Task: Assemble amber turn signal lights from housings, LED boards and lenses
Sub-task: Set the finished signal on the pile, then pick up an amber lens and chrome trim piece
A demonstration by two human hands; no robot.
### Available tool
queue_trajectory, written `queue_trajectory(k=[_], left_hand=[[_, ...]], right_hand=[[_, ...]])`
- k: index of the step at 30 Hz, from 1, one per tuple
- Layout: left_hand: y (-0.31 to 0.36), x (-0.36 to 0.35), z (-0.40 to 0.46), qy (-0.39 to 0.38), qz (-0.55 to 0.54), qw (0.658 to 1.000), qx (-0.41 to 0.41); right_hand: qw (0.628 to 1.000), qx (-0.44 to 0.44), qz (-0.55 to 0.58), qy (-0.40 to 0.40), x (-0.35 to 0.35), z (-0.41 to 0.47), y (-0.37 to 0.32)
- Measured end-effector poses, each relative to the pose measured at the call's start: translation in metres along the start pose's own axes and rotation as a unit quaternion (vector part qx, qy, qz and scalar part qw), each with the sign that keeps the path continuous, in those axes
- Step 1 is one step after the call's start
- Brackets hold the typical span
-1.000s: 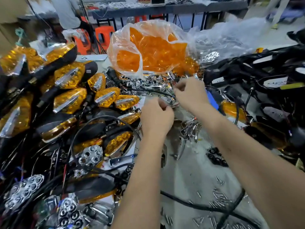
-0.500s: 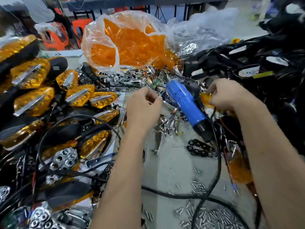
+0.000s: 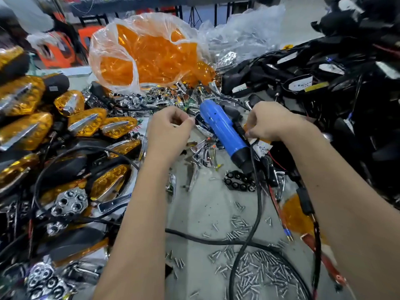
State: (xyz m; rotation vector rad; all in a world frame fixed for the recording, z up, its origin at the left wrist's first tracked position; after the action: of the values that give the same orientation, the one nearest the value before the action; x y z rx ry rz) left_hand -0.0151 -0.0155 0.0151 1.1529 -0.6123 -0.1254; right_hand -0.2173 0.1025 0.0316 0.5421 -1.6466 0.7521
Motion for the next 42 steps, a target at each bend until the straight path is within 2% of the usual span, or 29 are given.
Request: queue_trajectory(k=[3,8,10,12,15,18,20,21,24,27,29,31,33,35,39,42], left_hand=[[-0.004,0.004,0.003,0.001,-0.018,1.0,0.004],[-0.011,0.007,0.005,-0.022,-0.046,0.998,0.02],[-0.013,0.009,0.005,-0.024,-0.083,0.996,0.035],[-0.011,0.009,0.005,-0.031,-0.136,0.988,0.062],[-0.006,0.011,0.003,-0.071,-0.243,0.958,0.135],[-0.004,0.012,0.001,-0.157,-0.319,0.92,0.164],[-0.004,0.014,0.0,-0.188,-0.315,0.92,0.142],[-0.004,0.016,-0.001,-0.185,-0.297,0.928,0.127],[-0.01,0.029,0.001,-0.112,-0.215,0.966,0.086],[-0.02,0.039,0.004,-0.056,-0.156,0.984,0.068],[-0.024,0.041,0.005,-0.008,-0.119,0.99,0.073],[-0.027,0.044,0.006,0.026,-0.115,0.99,0.08],[-0.028,0.047,0.008,0.03,-0.144,0.986,0.082],[-0.028,0.048,0.007,0.04,-0.166,0.982,0.086],[-0.031,0.049,0.007,0.051,-0.185,0.976,0.101],[-0.033,0.048,0.008,0.064,-0.22,0.966,0.119]], right_hand=[[0.999,-0.019,-0.019,0.036,-0.008,0.001,-0.001],[0.983,-0.095,0.042,0.152,-0.018,0.003,-0.001],[0.971,-0.072,0.126,0.19,-0.014,0.003,-0.003],[0.947,0.011,0.25,0.204,-0.003,0.001,-0.01],[0.909,0.189,0.345,0.134,0.01,-0.015,-0.037],[0.899,0.302,0.311,0.06,0.004,-0.031,-0.068],[0.88,0.31,0.359,0.032,-0.008,-0.035,-0.082],[0.866,0.283,0.413,0.019,-0.013,-0.036,-0.086],[0.84,0.178,0.513,0.007,-0.023,-0.036,-0.091],[0.873,0.167,0.459,0.013,-0.026,-0.034,-0.095],[0.925,0.181,0.335,0.005,-0.024,-0.033,-0.095],[0.956,0.208,0.2,-0.062,-0.02,-0.033,-0.094],[0.95,0.236,0.155,-0.136,-0.018,-0.036,-0.095],[0.942,0.249,0.149,-0.169,-0.018,-0.038,-0.098],[0.935,0.276,0.096,-0.2,-0.017,-0.04,-0.099],[0.933,0.285,0.102,-0.196,-0.016,-0.044,-0.1]])
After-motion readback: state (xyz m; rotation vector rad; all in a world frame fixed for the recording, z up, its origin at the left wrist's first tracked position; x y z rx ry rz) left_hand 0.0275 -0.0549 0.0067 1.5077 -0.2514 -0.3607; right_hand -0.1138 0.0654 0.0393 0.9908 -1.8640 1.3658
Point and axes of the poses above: each hand's wrist, its own z-axis towards the middle knuckle, its own x-axis out of the back of the hand, y = z × x, the point moved 1 cm from there along z, towards the middle knuckle, and after that the axes turned 5 degrees about -x, right-handed, at the moved point
